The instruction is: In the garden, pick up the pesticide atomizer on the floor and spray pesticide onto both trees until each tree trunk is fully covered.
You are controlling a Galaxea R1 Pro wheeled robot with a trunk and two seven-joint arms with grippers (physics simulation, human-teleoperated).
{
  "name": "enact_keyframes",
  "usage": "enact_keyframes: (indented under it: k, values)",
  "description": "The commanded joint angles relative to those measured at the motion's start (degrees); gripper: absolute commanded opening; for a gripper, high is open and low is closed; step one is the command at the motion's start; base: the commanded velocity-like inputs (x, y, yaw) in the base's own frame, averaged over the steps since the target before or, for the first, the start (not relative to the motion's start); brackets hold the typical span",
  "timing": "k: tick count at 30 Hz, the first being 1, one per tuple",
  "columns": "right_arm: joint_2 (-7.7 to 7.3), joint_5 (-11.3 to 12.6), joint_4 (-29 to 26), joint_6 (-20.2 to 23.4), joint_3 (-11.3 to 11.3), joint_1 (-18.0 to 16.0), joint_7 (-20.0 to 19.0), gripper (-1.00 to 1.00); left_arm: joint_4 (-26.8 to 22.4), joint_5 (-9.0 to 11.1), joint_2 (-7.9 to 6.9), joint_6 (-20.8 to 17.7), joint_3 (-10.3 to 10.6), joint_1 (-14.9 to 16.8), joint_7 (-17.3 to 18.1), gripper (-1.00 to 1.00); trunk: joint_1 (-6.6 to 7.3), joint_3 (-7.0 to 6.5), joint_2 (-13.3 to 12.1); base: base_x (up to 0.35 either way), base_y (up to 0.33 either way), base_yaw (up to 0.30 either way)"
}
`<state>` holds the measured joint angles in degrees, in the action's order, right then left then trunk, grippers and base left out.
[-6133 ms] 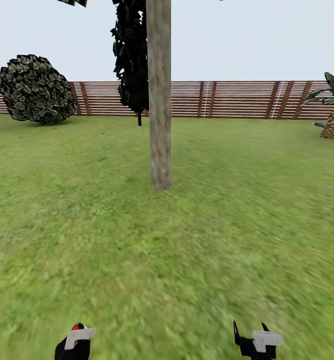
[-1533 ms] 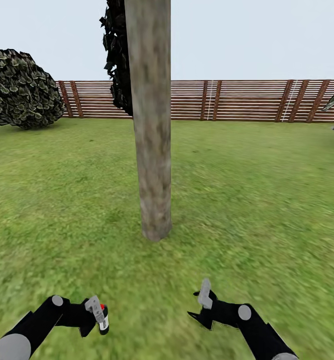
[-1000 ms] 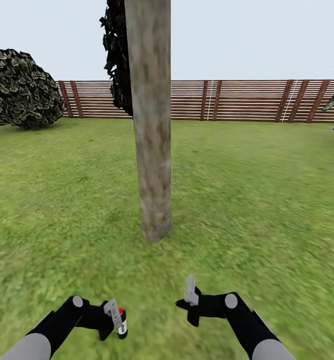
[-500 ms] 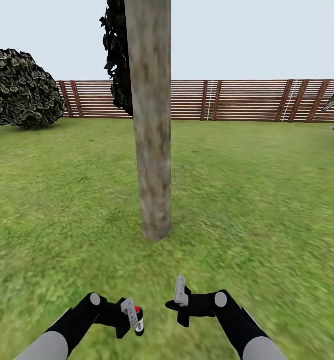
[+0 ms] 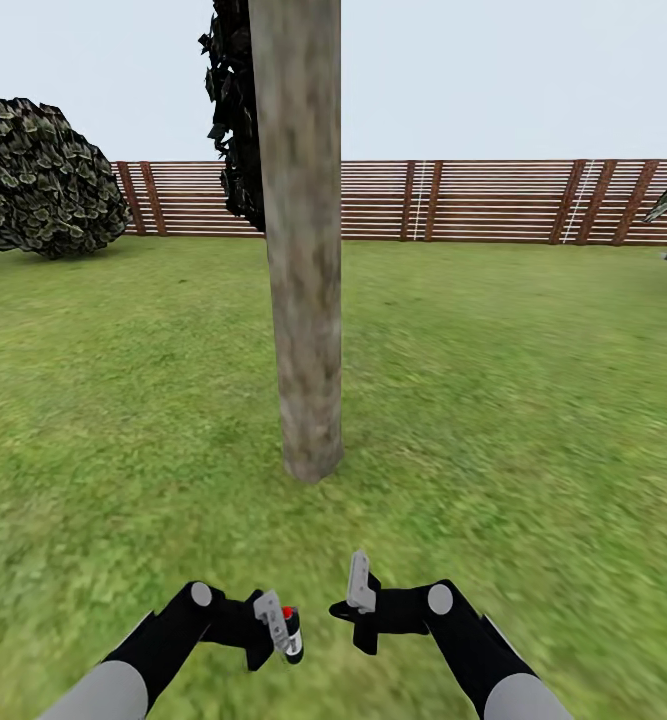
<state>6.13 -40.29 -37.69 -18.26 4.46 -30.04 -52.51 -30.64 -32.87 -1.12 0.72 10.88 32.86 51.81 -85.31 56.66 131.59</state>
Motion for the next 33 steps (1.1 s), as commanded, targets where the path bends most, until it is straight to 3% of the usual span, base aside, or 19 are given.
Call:
enact_keyframes:
  k: [1, 20, 33]
  values:
    - [0.02, -0.5, -0.1, -0.3, -0.1, 0.0, 0.0, -1.00, -0.1, -0.3, 0.24, 0.1, 0.2, 0.0, 0.1, -1.00, 0.01, 0.05, 0.0, 0.000, 0.000, 0.000]
    - [-0.06, -0.6, 0.0, -0.3, -0.1, 0.0, 0.0, -1.00, -1.4, -0.3, 2.53, 0.2, 0.3, 0.0, 1.3, -1.00, 0.01, 0.05, 0.0, 0.000, 0.000, 0.000]
    - [-0.07, -0.7, 0.0, -0.3, -0.1, 0.0, 0.0, -1.00, -2.2, -0.4, 2.64, 0.3, 0.4, 0.0, 4.3, -1.00, 0.01, 0.05, 0.0, 0.000, 0.000, 0.000]
